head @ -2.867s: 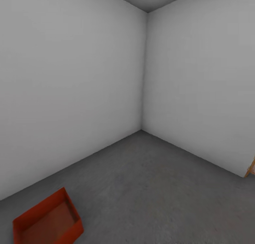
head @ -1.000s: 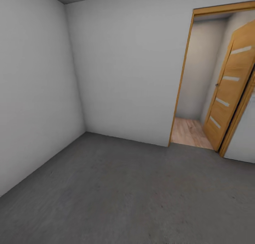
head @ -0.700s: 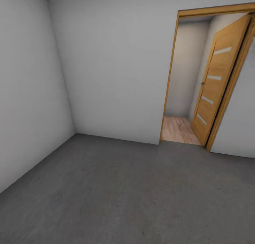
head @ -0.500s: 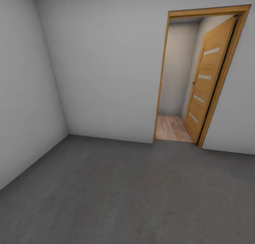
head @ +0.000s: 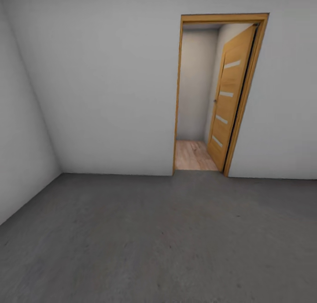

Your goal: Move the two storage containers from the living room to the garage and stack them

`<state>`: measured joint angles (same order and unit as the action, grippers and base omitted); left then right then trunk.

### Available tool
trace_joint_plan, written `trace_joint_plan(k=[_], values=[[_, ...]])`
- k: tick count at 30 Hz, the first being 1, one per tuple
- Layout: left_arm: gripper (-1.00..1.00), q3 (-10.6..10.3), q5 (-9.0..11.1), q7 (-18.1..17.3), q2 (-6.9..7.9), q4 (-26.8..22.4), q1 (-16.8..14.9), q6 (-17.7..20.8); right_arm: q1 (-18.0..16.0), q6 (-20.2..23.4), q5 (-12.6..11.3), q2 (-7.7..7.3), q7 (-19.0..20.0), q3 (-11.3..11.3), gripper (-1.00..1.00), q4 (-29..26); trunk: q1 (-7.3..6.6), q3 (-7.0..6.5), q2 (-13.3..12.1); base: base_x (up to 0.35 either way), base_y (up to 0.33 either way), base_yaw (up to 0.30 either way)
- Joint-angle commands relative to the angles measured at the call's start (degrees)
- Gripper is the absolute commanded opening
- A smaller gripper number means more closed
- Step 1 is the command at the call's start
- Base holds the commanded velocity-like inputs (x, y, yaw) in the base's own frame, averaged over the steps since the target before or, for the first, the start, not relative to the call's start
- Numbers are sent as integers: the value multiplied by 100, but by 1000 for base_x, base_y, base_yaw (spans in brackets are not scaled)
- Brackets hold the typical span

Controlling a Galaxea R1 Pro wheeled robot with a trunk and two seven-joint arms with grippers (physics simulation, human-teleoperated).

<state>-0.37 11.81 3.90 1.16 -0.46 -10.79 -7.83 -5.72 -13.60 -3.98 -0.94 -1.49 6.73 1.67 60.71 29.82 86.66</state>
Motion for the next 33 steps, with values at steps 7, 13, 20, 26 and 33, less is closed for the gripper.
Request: trace_joint_plan(k=[7, 13, 20, 26, 33], values=[[100, -9, 32, 6, 4, 2, -2, -17, -8, -29, -43, 6, -10, 48, 100, 18, 0, 20, 3, 0, 0, -300], [100, -9, 32, 6, 3, 2, -2, -17, -8, -30, -45, 2, -11, 48, 100, 18, 0, 32, 3, 0, 0, -300], [100, 5, 37, 6, -3, 2, -2, -17, -8, -31, -47, -1, -10, 48, 100, 18, 0, 47, 3, 0, 0, -300], [100, 25, 41, 6, -30, 2, -2, -17, -8, -31, -48, 1, -10, 48, 100, 18, 0, 59, 3, 0, 0, -300], [100, 27, 46, 5, -30, 8, -2, -17, -8, -29, -50, 6, -11, 48, 100, 18, 0, 73, 3, 0, 0, -300]])
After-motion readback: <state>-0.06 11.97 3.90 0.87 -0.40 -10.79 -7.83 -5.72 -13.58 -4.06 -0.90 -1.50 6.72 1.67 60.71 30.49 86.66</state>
